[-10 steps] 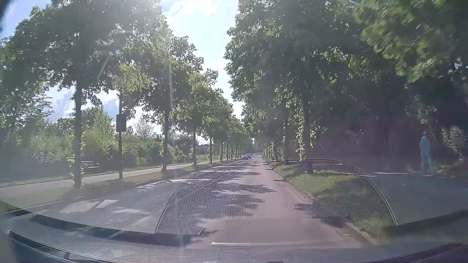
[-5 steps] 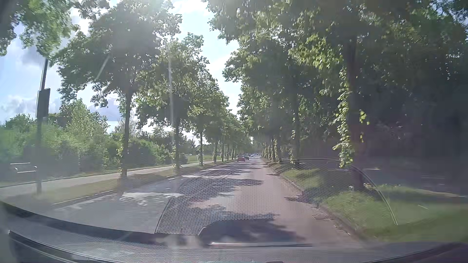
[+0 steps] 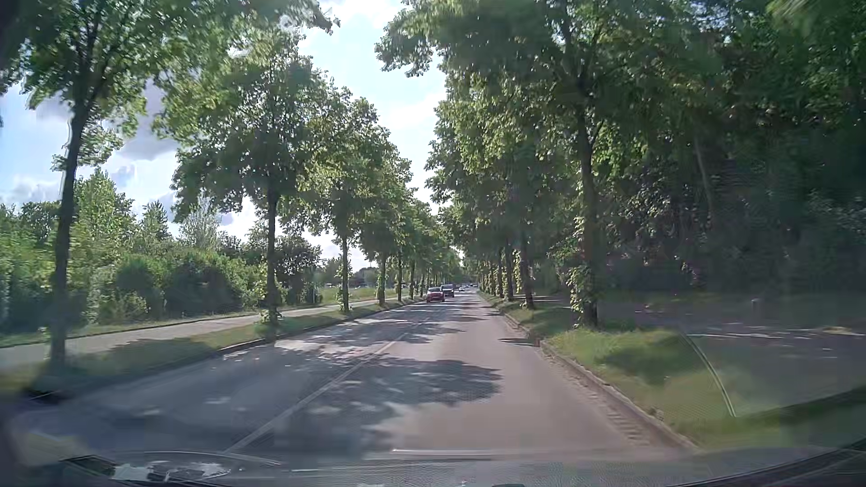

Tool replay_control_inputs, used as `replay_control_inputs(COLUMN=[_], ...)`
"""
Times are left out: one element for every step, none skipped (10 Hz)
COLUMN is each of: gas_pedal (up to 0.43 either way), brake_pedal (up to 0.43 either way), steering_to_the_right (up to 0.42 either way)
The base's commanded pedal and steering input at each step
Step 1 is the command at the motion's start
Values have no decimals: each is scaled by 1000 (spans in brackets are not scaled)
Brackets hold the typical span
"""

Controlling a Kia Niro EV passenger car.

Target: Follow the waypoints while adhering to traffic rules and regulations

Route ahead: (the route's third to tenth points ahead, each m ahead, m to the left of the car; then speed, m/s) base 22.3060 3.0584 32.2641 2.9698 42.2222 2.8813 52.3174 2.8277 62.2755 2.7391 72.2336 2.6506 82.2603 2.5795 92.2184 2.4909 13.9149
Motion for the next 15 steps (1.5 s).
replay_control_inputs(gas_pedal=[177, 177, 177, 177, 177, 177, 177, 177, 177, 110, 0, 0, 0, 0, 0], brake_pedal=[18, 12, 18, 12, 18, 12, 18, 12, 18, 12, 12, 18, 12, 18, 12], steering_to_the_right=[6, 5, 5, 5, 5, 5, 5, 4, 5, 5, 4, 4, 1, 0, 0])
